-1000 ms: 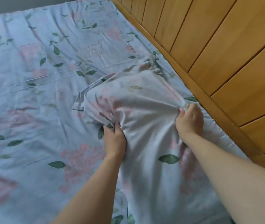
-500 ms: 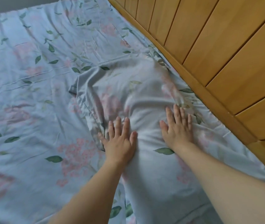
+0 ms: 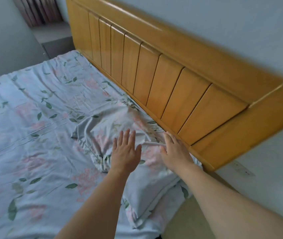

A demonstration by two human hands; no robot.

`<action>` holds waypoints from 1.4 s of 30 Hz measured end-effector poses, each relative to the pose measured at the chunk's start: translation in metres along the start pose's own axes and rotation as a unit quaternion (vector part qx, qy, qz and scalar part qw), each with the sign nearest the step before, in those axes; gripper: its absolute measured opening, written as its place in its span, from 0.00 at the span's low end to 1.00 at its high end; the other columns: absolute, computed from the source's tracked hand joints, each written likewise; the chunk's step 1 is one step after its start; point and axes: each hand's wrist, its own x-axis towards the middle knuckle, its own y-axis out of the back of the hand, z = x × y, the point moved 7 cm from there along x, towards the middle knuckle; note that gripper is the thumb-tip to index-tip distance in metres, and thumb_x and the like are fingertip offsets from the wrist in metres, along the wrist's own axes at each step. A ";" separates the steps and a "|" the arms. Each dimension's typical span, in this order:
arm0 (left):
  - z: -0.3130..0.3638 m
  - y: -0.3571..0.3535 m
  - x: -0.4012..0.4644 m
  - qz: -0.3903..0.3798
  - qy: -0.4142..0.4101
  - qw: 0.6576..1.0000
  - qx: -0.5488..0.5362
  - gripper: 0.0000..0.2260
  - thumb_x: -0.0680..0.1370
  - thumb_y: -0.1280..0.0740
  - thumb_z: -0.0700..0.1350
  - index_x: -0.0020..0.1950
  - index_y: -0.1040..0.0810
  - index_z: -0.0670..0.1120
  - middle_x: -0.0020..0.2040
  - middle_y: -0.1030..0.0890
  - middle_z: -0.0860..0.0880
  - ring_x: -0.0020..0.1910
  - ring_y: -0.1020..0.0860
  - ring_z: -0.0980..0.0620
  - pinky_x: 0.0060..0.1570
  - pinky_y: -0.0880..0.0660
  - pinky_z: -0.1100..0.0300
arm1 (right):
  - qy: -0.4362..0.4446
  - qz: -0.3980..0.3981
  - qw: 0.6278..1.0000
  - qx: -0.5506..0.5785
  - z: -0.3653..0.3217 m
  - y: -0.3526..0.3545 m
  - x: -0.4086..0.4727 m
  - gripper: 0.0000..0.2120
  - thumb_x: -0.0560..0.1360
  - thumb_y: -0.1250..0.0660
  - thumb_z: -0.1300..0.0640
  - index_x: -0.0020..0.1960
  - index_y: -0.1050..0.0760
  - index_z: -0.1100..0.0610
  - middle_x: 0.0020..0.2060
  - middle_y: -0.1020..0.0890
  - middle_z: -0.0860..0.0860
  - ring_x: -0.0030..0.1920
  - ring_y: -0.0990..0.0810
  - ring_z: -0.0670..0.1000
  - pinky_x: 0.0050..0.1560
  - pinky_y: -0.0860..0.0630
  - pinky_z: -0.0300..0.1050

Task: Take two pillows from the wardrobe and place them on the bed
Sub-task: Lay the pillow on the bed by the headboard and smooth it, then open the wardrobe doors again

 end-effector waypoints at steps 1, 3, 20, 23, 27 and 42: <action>0.021 0.020 -0.010 0.009 -0.023 1.000 -0.006 0.28 0.82 0.55 0.58 0.80 0.54 0.50 0.81 0.53 0.50 0.79 0.58 0.49 0.76 0.59 0.48 | -0.008 0.009 1.000 0.008 -0.002 0.022 -0.022 0.27 0.81 0.49 0.50 0.78 0.49 0.57 0.77 0.46 0.52 0.76 0.47 0.51 0.75 0.49 0.47; 0.062 0.052 -0.027 0.013 -0.067 0.997 -0.021 0.28 0.82 0.53 0.58 0.80 0.53 0.49 0.80 0.52 0.50 0.79 0.57 0.49 0.76 0.59 0.48 | -0.031 0.022 0.999 0.024 0.002 0.061 -0.063 0.27 0.81 0.49 0.50 0.77 0.47 0.57 0.77 0.44 0.52 0.76 0.46 0.52 0.75 0.47 0.48; 0.444 0.131 -0.171 0.007 -0.473 0.881 -0.023 0.28 0.83 0.56 0.58 0.80 0.55 0.48 0.80 0.53 0.49 0.78 0.59 0.50 0.77 0.59 0.48 | -0.279 0.305 0.909 0.045 0.171 0.276 -0.404 0.24 0.81 0.47 0.54 0.75 0.44 0.58 0.75 0.39 0.53 0.75 0.43 0.53 0.74 0.46 0.47; 0.521 0.134 -0.221 0.006 -0.535 0.843 -0.047 0.28 0.83 0.55 0.58 0.80 0.55 0.49 0.80 0.54 0.49 0.78 0.59 0.51 0.76 0.60 0.50 | -0.339 0.349 0.874 -0.001 0.209 0.305 -0.484 0.23 0.81 0.46 0.56 0.73 0.41 0.60 0.73 0.36 0.55 0.73 0.40 0.54 0.73 0.46 0.46; 0.616 0.145 -0.285 0.024 -0.615 0.785 -0.072 0.27 0.83 0.52 0.56 0.80 0.52 0.48 0.80 0.51 0.49 0.79 0.56 0.49 0.76 0.60 0.51 | -0.390 0.406 0.826 -0.020 0.246 0.343 -0.577 0.22 0.80 0.45 0.57 0.73 0.40 0.62 0.72 0.34 0.55 0.72 0.40 0.55 0.72 0.48 0.45; 0.861 0.153 -0.420 -0.077 -0.792 0.596 -0.106 0.24 0.83 0.44 0.49 0.78 0.43 0.47 0.77 0.38 0.49 0.75 0.41 0.50 0.73 0.48 0.53 | -0.410 0.668 0.619 -0.046 0.284 0.465 -0.763 0.19 0.79 0.45 0.60 0.70 0.35 0.53 0.68 0.30 0.46 0.69 0.35 0.46 0.64 0.39 0.36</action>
